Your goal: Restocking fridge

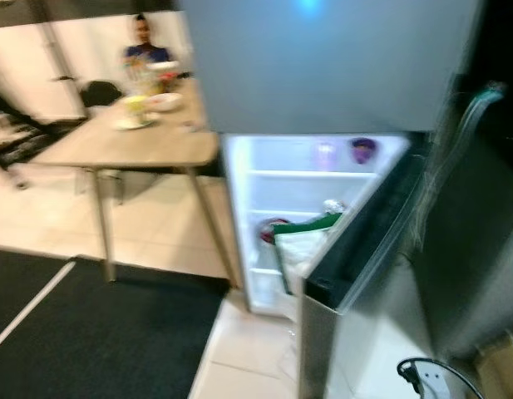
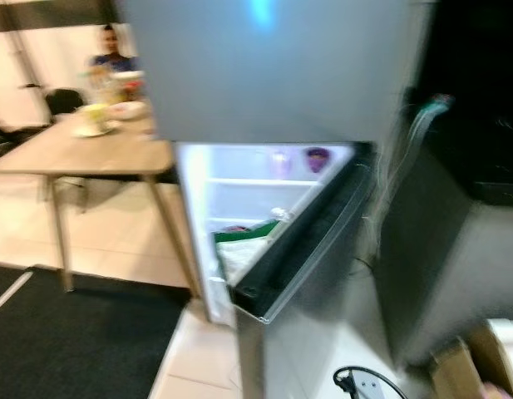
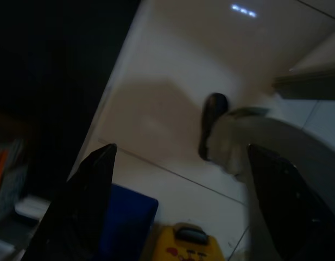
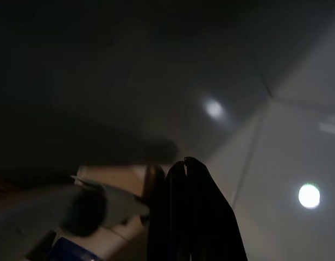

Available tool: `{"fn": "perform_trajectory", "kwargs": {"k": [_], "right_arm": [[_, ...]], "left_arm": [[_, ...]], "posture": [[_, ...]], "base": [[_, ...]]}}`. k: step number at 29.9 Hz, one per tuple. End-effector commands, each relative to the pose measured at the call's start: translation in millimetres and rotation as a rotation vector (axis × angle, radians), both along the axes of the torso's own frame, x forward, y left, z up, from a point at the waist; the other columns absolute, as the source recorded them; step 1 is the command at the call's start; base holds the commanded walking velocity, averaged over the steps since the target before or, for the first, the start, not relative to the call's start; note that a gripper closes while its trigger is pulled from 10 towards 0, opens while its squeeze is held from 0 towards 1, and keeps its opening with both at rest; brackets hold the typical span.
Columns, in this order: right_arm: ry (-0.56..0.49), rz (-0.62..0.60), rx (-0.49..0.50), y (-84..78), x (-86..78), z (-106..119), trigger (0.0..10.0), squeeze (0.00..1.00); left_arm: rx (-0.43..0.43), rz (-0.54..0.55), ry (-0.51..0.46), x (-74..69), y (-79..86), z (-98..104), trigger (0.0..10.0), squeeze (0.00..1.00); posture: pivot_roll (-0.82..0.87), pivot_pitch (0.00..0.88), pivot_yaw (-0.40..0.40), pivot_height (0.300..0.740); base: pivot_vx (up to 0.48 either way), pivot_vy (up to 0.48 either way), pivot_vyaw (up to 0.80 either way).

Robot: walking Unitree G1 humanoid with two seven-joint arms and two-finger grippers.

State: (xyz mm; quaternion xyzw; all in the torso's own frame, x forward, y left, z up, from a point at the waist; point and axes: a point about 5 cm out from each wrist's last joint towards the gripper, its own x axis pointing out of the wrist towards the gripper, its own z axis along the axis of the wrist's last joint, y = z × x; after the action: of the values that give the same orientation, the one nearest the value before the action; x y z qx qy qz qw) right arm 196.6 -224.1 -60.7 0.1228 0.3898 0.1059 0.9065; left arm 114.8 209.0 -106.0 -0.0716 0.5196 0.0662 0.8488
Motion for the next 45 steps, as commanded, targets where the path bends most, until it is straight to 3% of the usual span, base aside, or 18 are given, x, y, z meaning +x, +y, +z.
{"fn": "perform_trajectory", "kwargs": {"k": [1,4,8,11,15,17,20,22,26,28,30,32,36,38,39,40,43,45], "right_arm": [[0.008,-0.037,-0.029,-6.1,-2.3,-0.7,10.0,0.00],[0.004,-0.064,-0.050,-10.1,-0.3,0.7,10.0,0.00],[-0.058,-0.047,0.045,-7.2,7.9,7.8,10.0,0.00],[-0.175,0.111,0.201,9.2,31.0,26.8,10.0,0.00],[-0.230,0.167,0.258,14.9,43.3,37.8,10.0,0.00],[-0.333,0.257,0.336,25.0,66.6,60.7,10.0,0.00],[-0.388,0.322,0.372,32.4,78.2,74.2,10.0,0.00],[-0.497,0.501,0.426,51.6,100.6,106.0,10.0,0.00],[-0.532,0.569,0.439,58.9,107.5,117.7,10.0,0.00],[-0.717,0.656,0.454,90.5,141.3,169.6,10.0,0.00],[-0.717,0.656,0.454,90.5,141.3,169.6,10.0,0.00],[-0.957,0.511,0.581,115.2,174.5,239.5,10.0,0.00],[-1.073,0.398,0.676,126.4,184.9,276.2,10.0,0.00],[-1.015,0.350,0.594,125.0,185.2,257.3,10.0,0.00],[-0.857,0.325,0.436,114.9,176.2,208.4,10.0,0.00],[-0.775,0.310,0.371,106.9,168.2,183.9,10.0,0.00],[-0.647,0.292,0.269,92.7,152.1,147.1,10.0,0.00],[-0.498,0.247,0.160,71.9,128.3,106.8,10.0,0.00]], "left_arm": [[0.004,-0.003,-0.003,2.8,0.7,0.8,10.0,0.00],[0.003,-0.002,-0.003,2.5,0.5,0.7,10.0,0.00],[-0.003,0.005,-0.002,2.4,-1.0,0.4,10.0,0.00],[-0.003,0.004,-0.002,2.8,-0.3,0.6,10.0,0.00],[-0.001,0.006,-0.004,3.9,0.8,1.1,10.0,0.00],[0.003,0.008,-0.008,5.2,2.5,1.8,10.0,0.00],[0.004,0.006,-0.008,5.5,3.0,2.0,10.0,0.00],[0.004,0.000,-0.009,6.6,2.0,2.1,10.0,0.00],[0.003,-0.001,-0.010,7.3,1.1,2.1,10.0,0.00],[0.001,-0.005,-0.010,7.4,-0.6,1.9,10.0,0.00],[0.001,-0.005,-0.010,7.4,-0.6,1.9,10.0,0.00],[0.005,-0.016,-0.004,6.0,-0.5,1.4,10.0,0.00],[0.009,-0.018,-0.004,6.0,0.3,1.6,10.0,0.00],[0.008,-0.014,-0.012,8.4,0.0,2.3,10.0,0.00],[0.005,-0.013,-0.016,9.7,-0.9,2.6,10.0,0.00],[0.004,-0.014,-0.016,9.7,-1.7,2.4,10.0,0.00],[0.002,-0.016,-0.014,8.9,-2.9,2.0,10.0,0.00],[0.004,-0.018,-0.005,5.9,-2.7,1.1,10.0,0.00]], "posture": [[-0.10,0.002,0.027,0.740],[-0.10,0.004,0.026,0.740],[-0.10,0.023,0.026,0.740],[-0.11,0.027,0.029,0.740],[-0.11,0.038,0.027,0.740],[-0.11,0.043,0.025,0.740],[-0.12,0.040,0.032,0.740],[-0.11,0.028,0.028,0.740],[-0.11,0.025,0.023,0.740],[-0.11,0.000,0.011,0.740],[-0.11,0.000,0.011,0.740],[-0.11,0.000,0.011,0.740],[-0.11,0.000,0.015,0.740],[-0.11,0.000,0.017,0.740],[-0.11,0.000,0.017,0.740],[-0.11,0.000,0.016,0.740],[-0.11,0.000,0.016,0.740],[-0.11,0.000,0.016,0.740]], "base": [[0.000,0.000,0.00],[0.000,0.000,0.00],[0.000,0.000,0.00],[0.000,0.000,0.00],[0.000,0.000,0.00],[0.000,0.000,0.00],[0.000,0.000,0.00],[0.000,0.000,0.00],[0.000,0.000,0.00],[0.000,0.000,0.00],[0.000,0.000,0.00],[0.000,0.000,0.00],[0.000,0.000,0.00],[0.000,0.000,0.00],[0.000,0.000,0.00],[0.000,0.000,0.00],[0.000,0.000,0.00],[0.000,0.000,0.00]]}}
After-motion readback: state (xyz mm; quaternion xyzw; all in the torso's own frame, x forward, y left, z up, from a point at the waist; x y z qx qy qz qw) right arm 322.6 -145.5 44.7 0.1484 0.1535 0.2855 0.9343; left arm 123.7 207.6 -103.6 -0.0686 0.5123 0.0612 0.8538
